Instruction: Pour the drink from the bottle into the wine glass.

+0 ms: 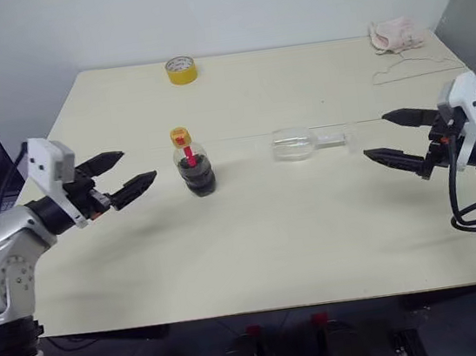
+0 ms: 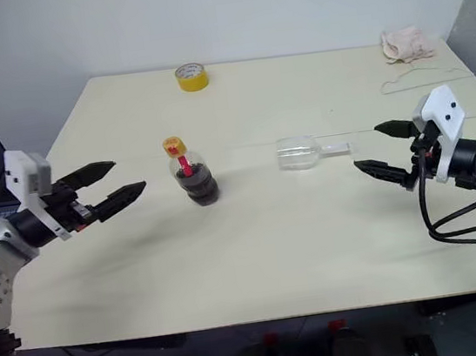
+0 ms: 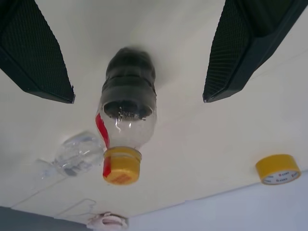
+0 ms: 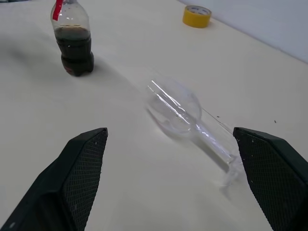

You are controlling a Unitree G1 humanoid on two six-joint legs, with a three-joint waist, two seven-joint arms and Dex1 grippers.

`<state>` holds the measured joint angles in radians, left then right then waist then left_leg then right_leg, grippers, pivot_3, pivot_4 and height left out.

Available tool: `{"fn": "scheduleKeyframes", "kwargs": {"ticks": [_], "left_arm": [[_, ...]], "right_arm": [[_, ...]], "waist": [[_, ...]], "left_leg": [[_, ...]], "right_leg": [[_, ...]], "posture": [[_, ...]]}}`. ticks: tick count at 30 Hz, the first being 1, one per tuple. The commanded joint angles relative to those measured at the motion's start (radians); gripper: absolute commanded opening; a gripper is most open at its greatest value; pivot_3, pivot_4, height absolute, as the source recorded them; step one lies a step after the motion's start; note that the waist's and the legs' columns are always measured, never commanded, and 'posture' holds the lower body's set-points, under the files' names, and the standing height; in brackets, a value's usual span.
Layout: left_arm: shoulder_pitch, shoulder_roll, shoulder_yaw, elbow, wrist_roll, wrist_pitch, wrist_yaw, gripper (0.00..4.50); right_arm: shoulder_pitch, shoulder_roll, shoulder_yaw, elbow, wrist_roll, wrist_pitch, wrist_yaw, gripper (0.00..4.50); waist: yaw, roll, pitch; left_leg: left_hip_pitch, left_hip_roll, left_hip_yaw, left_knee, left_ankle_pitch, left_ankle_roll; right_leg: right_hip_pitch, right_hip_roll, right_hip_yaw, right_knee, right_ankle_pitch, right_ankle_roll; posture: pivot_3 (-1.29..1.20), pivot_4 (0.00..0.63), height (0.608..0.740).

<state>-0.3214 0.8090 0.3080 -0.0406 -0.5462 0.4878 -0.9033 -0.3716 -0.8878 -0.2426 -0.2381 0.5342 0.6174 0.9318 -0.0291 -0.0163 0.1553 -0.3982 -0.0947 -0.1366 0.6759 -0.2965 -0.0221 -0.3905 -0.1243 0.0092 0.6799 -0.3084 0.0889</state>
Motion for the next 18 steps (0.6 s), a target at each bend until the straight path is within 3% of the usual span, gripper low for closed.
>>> {"fn": "scheduleKeyframes", "kwargs": {"ticks": [1, 18], "left_arm": [[-0.029, -0.026, -0.039, 0.018, 0.044, -0.047, 0.019, 4.5], [-0.166, -0.146, -0.155, 0.167, 0.157, -0.161, 0.039, 4.5]], "right_arm": [[-0.026, 0.016, 0.014, -0.069, 0.032, 0.014, -0.014, 4.47], [-0.08, 0.099, 0.172, -0.336, 0.126, 0.183, -0.126, 4.47]], "waist": [[0.0, 0.0, 0.0], [0.003, -0.001, 0.0]], "left_leg": [[0.0, 0.0, 0.0, 0.0, 0.0, 0.0], [0.0, -0.001, -0.002, 0.001, 0.0, 0.0]], "right_leg": [[0.0, 0.0, 0.0, 0.0, 0.0, 0.0], [0.0, 0.0, -0.001, 0.0, 0.0, 0.0]], "posture": [[0.0, 0.15, 0.74], [0.0, 0.15, 0.74]]}}
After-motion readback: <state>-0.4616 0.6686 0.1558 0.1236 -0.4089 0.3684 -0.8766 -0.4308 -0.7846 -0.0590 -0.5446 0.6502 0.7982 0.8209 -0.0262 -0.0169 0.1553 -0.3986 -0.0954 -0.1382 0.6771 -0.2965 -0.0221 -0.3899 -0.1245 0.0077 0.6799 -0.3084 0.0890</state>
